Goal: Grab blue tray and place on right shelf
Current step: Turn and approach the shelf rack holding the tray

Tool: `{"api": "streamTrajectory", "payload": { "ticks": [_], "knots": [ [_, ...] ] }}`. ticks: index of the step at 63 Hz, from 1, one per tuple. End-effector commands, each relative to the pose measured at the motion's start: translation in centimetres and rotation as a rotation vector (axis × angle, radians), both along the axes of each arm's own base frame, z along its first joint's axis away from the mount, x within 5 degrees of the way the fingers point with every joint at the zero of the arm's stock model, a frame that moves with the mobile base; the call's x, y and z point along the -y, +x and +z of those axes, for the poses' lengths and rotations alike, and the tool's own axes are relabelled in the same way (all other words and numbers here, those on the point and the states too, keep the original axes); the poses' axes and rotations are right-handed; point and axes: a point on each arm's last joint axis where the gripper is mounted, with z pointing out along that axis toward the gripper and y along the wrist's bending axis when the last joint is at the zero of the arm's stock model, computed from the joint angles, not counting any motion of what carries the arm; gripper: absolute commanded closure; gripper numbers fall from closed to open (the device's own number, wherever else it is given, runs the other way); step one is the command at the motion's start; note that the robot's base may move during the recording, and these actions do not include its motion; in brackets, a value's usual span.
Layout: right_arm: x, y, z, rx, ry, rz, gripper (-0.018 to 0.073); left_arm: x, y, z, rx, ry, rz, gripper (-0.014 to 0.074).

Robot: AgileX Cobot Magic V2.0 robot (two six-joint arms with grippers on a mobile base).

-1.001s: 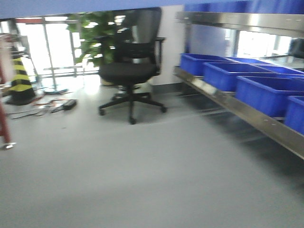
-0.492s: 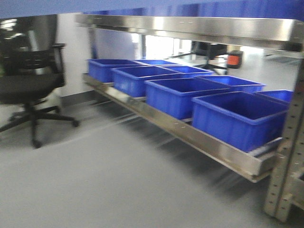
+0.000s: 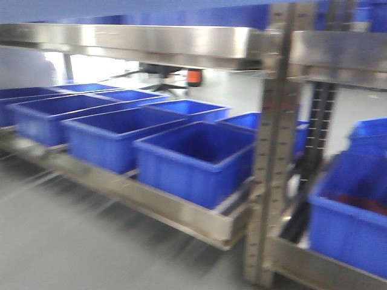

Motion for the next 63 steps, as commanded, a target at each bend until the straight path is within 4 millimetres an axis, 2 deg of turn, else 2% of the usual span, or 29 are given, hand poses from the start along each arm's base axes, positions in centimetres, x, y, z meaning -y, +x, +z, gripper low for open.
{"api": "streamTrajectory", "payload": {
  "ticks": [1,63],
  "knots": [
    [0.34,-0.33,1.78,0.123,0.012,0.019,0.0503,-0.93,-0.99,0.65,-0.017,0.073,-0.015,0.0645],
    [0.34,-0.33,1.78,0.123,0.012,0.019,0.0503,-0.93,-0.99,0.65,-0.017,0.073,-0.015,0.0645]
  ]
}}
